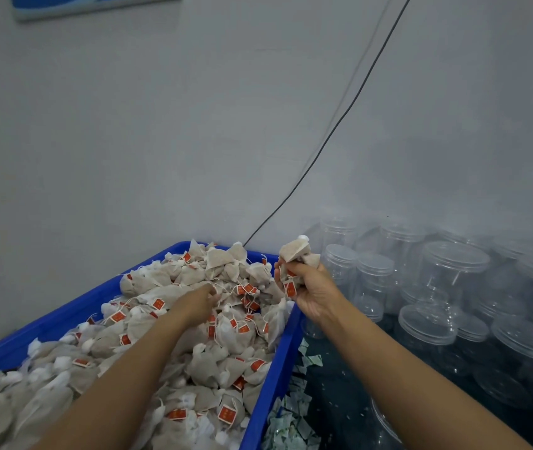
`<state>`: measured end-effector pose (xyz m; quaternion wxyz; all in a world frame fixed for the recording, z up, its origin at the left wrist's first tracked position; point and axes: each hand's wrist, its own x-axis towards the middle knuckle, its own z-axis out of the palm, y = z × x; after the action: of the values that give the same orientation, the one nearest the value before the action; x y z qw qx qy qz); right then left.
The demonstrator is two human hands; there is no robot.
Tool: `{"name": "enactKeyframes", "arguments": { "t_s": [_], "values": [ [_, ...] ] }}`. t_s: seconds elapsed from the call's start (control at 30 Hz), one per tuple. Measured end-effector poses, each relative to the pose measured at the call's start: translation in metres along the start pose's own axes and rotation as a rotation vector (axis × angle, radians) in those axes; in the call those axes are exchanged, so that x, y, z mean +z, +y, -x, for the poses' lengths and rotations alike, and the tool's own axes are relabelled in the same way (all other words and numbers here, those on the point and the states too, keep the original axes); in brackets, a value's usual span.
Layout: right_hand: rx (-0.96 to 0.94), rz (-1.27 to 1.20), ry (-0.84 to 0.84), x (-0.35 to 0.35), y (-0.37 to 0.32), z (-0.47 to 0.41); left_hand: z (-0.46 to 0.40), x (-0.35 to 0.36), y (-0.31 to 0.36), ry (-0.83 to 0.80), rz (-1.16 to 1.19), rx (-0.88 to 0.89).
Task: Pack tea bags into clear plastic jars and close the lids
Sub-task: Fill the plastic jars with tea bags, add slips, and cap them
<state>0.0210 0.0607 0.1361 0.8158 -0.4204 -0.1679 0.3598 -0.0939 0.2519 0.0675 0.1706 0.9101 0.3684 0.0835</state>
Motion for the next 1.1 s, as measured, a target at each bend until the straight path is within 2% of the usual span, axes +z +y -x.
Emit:
{"name": "enactKeyframes", "arguments": {
  "t_s": [0.07, 0.2, 0.33, 0.5, 0.6, 0.67, 0.8, 0.9, 1.1],
  "values": [
    [0.015, 0.003, -0.011, 0.0, 0.001, 0.001, -0.006, 0.006, -0.002, 0.085, -0.111, 0.009],
    [0.034, 0.028, -0.028, -0.001, 0.001, 0.0, -0.013, 0.027, 0.002, 0.022, -0.248, 0.033],
    [0.034, 0.028, -0.002, -0.002, -0.003, -0.002, -0.02, 0.038, 0.003, 0.093, -0.207, 0.011],
    [0.05, -0.168, -0.032, -0.003, -0.022, 0.005, -0.014, 0.024, 0.014, 0.239, 0.19, 0.037],
    [0.025, -0.289, -0.049, -0.006, -0.048, 0.015, -0.001, -0.012, 0.036, 0.368, 0.37, 0.131],
    [-0.011, -0.307, -0.059, -0.01, -0.069, 0.027, 0.013, -0.038, 0.058, 0.38, 0.542, 0.217],
    [-0.102, -0.281, -0.051, -0.028, -0.109, 0.059, 0.055, -0.075, 0.116, 0.285, 0.751, 0.336],
    [-0.145, -0.264, -0.021, -0.046, -0.129, 0.086, 0.09, -0.071, 0.162, 0.128, 0.642, 0.402],
    [-0.143, -0.228, 0.036, -0.077, -0.138, 0.13, 0.133, -0.006, 0.218, -0.182, 0.369, 0.479]
  ]
}}
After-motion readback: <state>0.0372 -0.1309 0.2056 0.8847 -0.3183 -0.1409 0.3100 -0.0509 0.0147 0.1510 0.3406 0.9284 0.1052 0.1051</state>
